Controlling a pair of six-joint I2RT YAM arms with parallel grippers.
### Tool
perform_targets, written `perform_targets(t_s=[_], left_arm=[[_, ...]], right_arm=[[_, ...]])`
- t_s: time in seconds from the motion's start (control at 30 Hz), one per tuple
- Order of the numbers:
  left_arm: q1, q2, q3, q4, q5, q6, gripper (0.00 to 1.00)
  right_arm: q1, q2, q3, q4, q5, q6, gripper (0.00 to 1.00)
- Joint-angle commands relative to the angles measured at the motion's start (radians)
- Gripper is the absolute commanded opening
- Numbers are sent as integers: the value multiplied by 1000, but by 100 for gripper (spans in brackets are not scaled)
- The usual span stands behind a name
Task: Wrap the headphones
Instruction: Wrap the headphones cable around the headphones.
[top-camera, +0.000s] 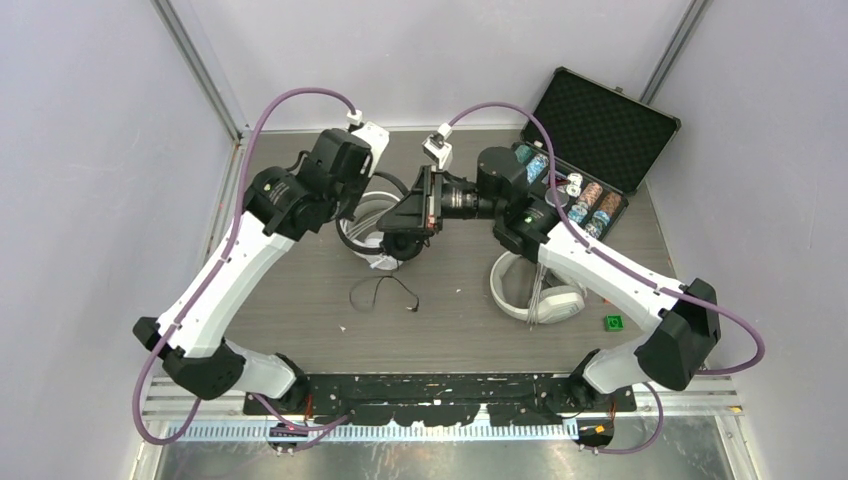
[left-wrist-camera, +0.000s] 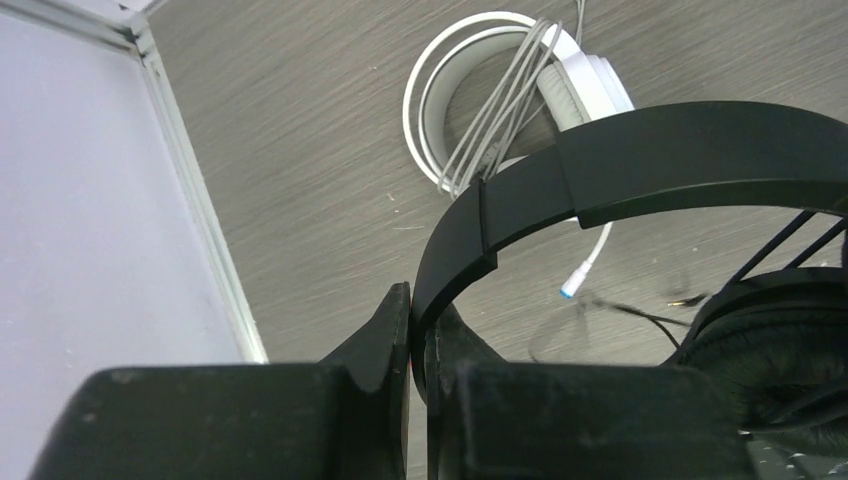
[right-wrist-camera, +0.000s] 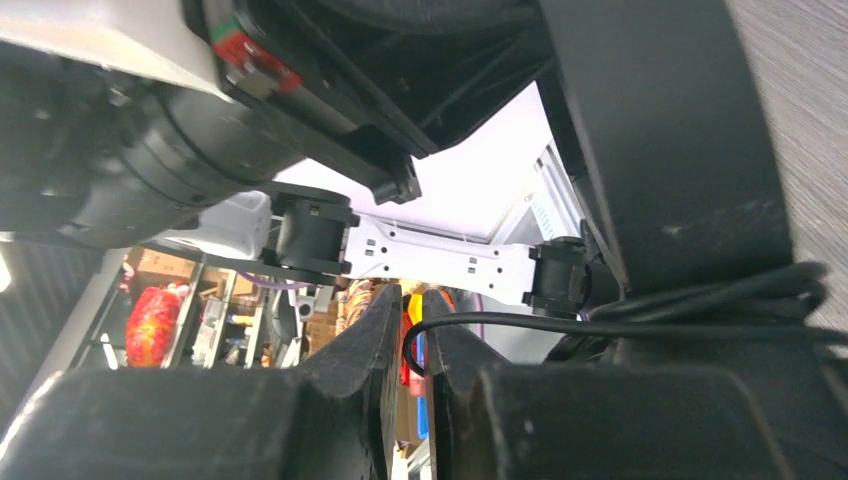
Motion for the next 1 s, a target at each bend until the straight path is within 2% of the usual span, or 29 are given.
perform_targets(t_s=[0.0, 0.17, 0.27, 0.4, 0.83, 0.97], left_arm=[[0, 30, 81, -23, -14, -165, 0], [0, 47, 105, -4, -40, -242, 0], [1, 63, 146, -15, -63, -285, 0], [1, 81, 201, -28, -102, -334, 0], [8, 141, 418, -92, -141, -461, 0], [9, 139, 441, -93, -109, -474, 0]], right_arm=[[31, -2, 63, -70, 62, -95, 19], [60, -30, 96, -248, 200, -264, 18], [70, -63, 81, -292, 316, -359, 18], [91, -109, 30, -284, 467, -498, 18], [201, -182, -24, -256, 679, -718, 21], [223, -205, -108, -176, 728, -779, 27]])
